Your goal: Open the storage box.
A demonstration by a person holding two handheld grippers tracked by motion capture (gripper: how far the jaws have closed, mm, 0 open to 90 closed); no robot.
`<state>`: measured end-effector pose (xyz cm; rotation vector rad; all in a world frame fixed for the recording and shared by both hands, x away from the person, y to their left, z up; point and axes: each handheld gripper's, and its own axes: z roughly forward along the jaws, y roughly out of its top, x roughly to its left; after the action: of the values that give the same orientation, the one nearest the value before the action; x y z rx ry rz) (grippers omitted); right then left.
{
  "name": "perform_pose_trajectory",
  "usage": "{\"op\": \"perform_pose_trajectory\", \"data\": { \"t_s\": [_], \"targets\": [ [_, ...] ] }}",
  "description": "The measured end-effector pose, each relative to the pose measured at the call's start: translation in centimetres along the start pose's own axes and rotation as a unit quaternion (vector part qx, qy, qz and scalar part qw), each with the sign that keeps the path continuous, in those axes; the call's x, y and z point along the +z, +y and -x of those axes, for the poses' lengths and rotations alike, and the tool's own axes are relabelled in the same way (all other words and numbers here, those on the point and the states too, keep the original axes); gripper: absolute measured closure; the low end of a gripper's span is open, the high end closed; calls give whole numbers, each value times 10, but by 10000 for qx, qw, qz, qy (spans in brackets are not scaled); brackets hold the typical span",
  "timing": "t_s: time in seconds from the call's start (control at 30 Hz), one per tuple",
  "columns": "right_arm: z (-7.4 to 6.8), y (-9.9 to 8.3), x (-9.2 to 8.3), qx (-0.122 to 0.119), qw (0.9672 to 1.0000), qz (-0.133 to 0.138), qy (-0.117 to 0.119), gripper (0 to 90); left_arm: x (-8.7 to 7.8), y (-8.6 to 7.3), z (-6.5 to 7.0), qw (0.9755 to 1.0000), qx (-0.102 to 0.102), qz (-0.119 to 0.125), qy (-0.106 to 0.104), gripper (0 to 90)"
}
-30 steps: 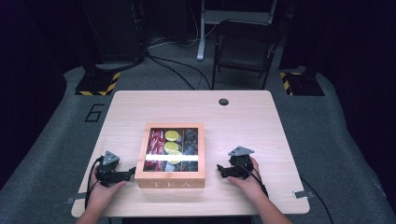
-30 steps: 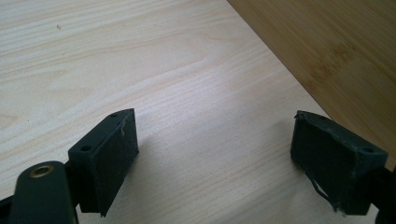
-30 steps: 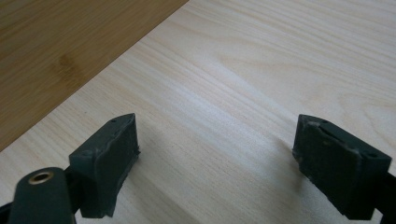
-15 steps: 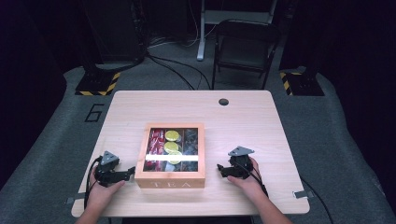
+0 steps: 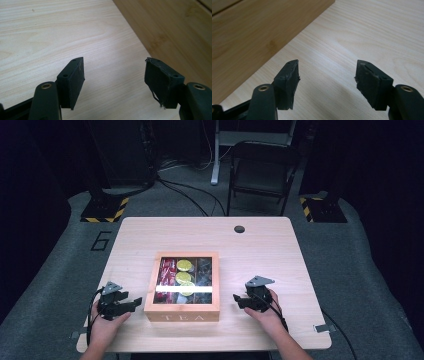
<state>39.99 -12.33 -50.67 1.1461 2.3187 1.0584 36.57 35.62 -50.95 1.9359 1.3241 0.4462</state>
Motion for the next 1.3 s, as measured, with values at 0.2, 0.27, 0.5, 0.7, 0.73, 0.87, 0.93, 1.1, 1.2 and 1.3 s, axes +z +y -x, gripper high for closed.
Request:
{"op": "perform_pose_trajectory", "data": {
  "t_s": [0.2,0.27,0.5,0.7,0.73,0.87,0.93,1.1,1.2,1.3],
  "targets": [
    [-6,3,-7,-68,9999,124,94,352,-6,3,7,9999,170,9,-4,334],
    [-6,4,-9,-92,9998,167,102,352,-7,4,9,9998,180,99,43,334],
    [-10,7,-17,-10,9993,310,217,358,-13,6,13,9997,153,174,-50,334],
    [-16,11,-23,-255,9987,385,227,363,-18,8,18,9990,70,299,-313,342],
    [-17,11,-24,-306,9985,397,216,364,-19,9,19,9990,87,285,-334,343],
    [-19,13,-28,-287,9984,436,222,366,-21,11,24,9987,126,314,-388,343],
    [-20,15,-29,-300,9979,506,255,367,-22,12,25,9985,144,346,-391,350],
    [-26,18,-34,-319,9975,521,355,374,-26,14,28,9980,166,406,-452,375],
    [-31,21,-38,-383,9968,545,449,378,-32,15,30,9978,221,454,-440,379],
    [-36,25,-41,-464,9958,595,527,377,-39,16,32,9974,249,513,-436,376]
  ]
}}
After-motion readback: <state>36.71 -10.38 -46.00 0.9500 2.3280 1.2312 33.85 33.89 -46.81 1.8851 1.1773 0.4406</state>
